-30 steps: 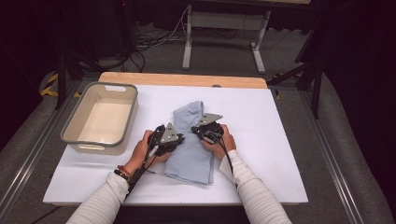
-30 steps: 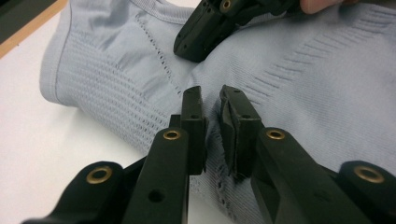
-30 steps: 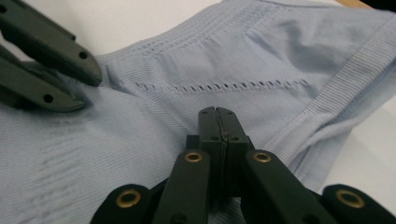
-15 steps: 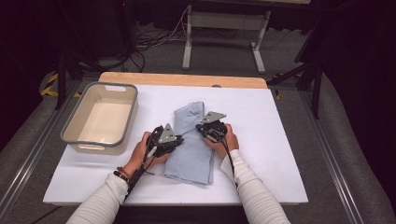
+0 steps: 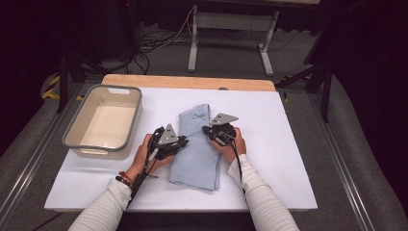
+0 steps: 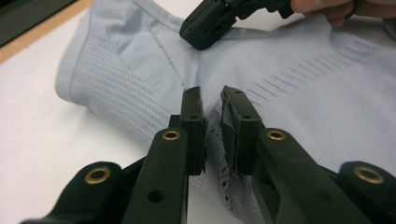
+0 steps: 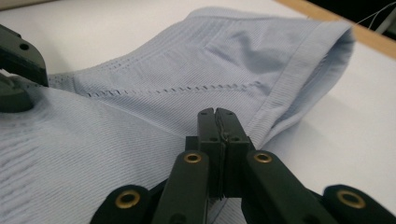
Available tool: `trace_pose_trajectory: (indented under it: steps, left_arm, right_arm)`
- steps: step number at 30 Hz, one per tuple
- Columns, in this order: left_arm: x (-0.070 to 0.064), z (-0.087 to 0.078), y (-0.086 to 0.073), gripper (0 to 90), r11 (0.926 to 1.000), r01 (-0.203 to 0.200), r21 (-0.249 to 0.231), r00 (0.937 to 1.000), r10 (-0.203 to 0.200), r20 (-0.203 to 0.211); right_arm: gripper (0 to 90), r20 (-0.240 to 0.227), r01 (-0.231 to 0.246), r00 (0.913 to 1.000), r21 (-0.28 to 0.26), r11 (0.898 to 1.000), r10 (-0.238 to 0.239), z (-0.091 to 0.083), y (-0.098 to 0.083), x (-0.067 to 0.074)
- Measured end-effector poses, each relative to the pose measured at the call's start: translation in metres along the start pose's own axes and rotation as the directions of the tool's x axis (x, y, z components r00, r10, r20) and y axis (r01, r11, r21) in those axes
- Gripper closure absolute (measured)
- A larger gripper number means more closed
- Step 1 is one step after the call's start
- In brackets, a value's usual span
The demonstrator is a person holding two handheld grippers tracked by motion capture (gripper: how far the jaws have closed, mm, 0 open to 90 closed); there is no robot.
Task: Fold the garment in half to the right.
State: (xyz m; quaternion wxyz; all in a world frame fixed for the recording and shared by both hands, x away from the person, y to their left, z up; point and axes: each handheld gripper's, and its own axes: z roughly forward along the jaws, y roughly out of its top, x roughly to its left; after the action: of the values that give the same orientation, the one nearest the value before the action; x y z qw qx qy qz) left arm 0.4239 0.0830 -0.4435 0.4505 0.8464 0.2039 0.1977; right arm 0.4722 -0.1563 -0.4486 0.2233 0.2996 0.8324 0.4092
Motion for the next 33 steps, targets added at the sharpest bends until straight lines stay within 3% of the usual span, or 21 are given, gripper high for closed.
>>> trace_pose_trajectory:
  steps: [4, 7, 9, 12, 15, 18, 20, 23, 27, 30, 33]
  left_arm:
    - [0.005, -0.007, 0.009, 78.3, 0.9987, 0.018, -0.048, 0.9998, -0.019, -0.008]
    - [0.006, -0.005, 0.015, 78.5, 0.9981, 0.017, -0.059, 0.9998, -0.017, 0.009]
    - [0.004, 0.001, 0.018, 78.4, 0.9994, -0.017, -0.031, 0.9997, 0.017, 0.018]
    - [0.001, 0.014, 0.016, 79.2, 0.9967, -0.062, 0.053, 0.9981, 0.062, 0.000]
    - [0.002, 0.022, 0.012, 81.2, 0.9943, -0.058, 0.089, 0.9983, 0.058, 0.009]
    - [0.003, 0.027, 0.008, 81.5, 0.9916, -0.059, 0.115, 0.9982, 0.057, 0.018]
    - [0.004, 0.029, 0.003, 81.9, 0.9924, -0.044, 0.115, 0.9988, 0.041, 0.028]
    - [0.004, 0.029, 0.001, 82.6, 0.9927, -0.051, 0.109, 0.9985, 0.049, 0.025]
    - [0.002, 0.027, 0.002, 81.6, 0.9955, -0.041, 0.086, 0.9991, 0.040, 0.010]
    - [0.002, 0.016, 0.006, 77.9, 0.9989, -0.029, 0.036, 0.9996, 0.029, 0.007]
    - [0.000, 0.004, 0.008, 76.7, 0.9989, -0.045, 0.012, 0.9988, 0.045, 0.017]
  right_arm:
    - [89.4, 0.009, 0.017, 0.9998, -0.015, 1.000, -0.017, -0.004, 0.009, -0.002]
    - [89.4, 0.001, 0.033, 0.9994, -0.018, 0.999, -0.033, -0.002, 0.016, -0.003]
    - [89.0, -0.007, 0.057, 0.9983, -0.004, 0.998, -0.057, 0.003, 0.020, -0.001]
    - [89.0, -0.006, 0.095, 0.9955, 0.024, 0.995, -0.095, 0.010, 0.024, 0.001]
    - [88.9, 0.006, 0.106, 0.9943, 0.052, 0.993, -0.106, 0.017, 0.025, 0.000]
    - [89.1, 0.010, 0.084, 0.9963, 0.082, 0.993, -0.085, 0.024, 0.020, -0.004]
    - [89.6, 0.011, 0.067, 0.9976, 0.105, 0.992, -0.069, 0.028, 0.015, -0.006]
    - [89.6, 0.041, 0.094, 0.9941, 0.140, 0.986, -0.100, 0.031, 0.012, -0.009]
    - [85.0, 0.053, 0.074, 0.9954, 0.105, 0.992, -0.080, 0.027, 0.011, -0.011]
    - [81.7, 0.043, 0.025, 0.9987, 0.012, 1.000, -0.025, 0.007, 0.013, -0.013]
    - [81.1, 0.010, -0.014, 0.9998, -0.078, 0.997, 0.014, -0.020, 0.012, -0.012]
